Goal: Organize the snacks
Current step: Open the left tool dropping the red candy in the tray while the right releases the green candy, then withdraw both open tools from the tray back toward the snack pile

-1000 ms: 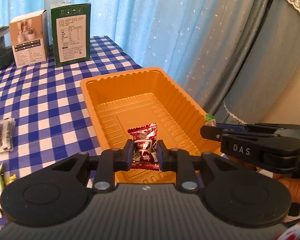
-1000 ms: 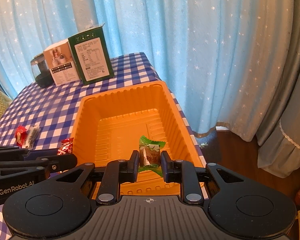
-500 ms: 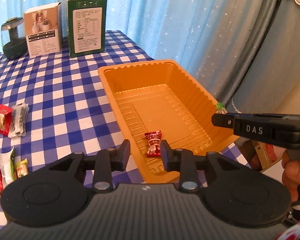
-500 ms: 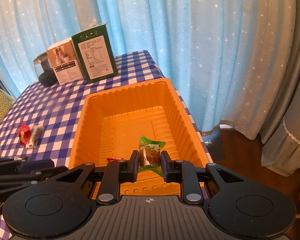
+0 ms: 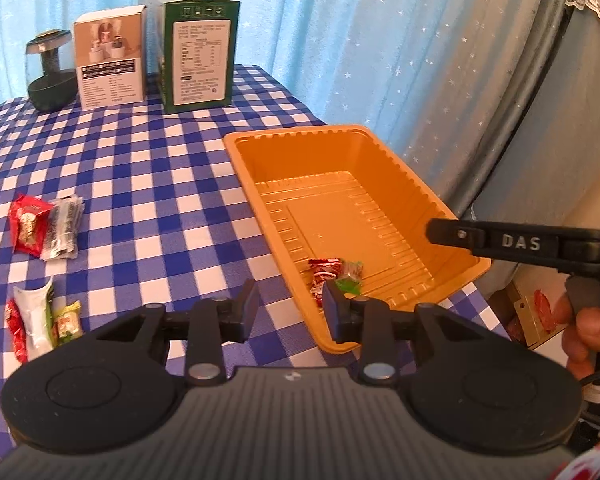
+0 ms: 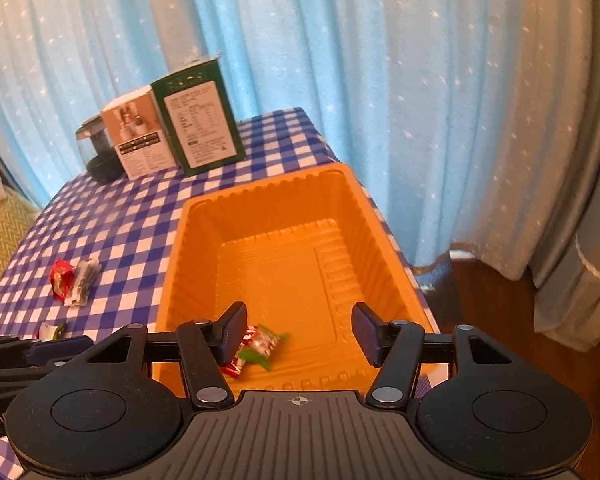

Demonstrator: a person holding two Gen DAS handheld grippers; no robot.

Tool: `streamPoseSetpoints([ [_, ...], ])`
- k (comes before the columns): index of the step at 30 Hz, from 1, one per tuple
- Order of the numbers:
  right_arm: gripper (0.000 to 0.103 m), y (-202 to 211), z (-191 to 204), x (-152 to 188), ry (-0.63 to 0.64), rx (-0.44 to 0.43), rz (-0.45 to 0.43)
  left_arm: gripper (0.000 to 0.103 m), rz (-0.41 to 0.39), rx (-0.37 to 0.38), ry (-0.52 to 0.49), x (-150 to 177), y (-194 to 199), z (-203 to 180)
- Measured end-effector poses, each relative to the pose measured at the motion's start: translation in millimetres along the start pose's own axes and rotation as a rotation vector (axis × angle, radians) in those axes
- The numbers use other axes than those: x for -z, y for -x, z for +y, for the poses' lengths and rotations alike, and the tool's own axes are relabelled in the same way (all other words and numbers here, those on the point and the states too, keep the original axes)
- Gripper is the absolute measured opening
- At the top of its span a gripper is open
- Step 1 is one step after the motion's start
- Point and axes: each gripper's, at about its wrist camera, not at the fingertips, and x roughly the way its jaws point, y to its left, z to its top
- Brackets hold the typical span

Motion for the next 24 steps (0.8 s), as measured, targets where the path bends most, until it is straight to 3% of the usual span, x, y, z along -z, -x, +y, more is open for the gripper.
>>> streamPoseSetpoints([
  [8,0.058,27,5,16,-0.035,-0.004,0.017,0.044,-0.025,-0.023,0.017,7,24,9],
  [24,0.058,65,65,47,0.01,-0.069,0.032,0.065,-0.063,-0.104,0.05,43,92,43],
])
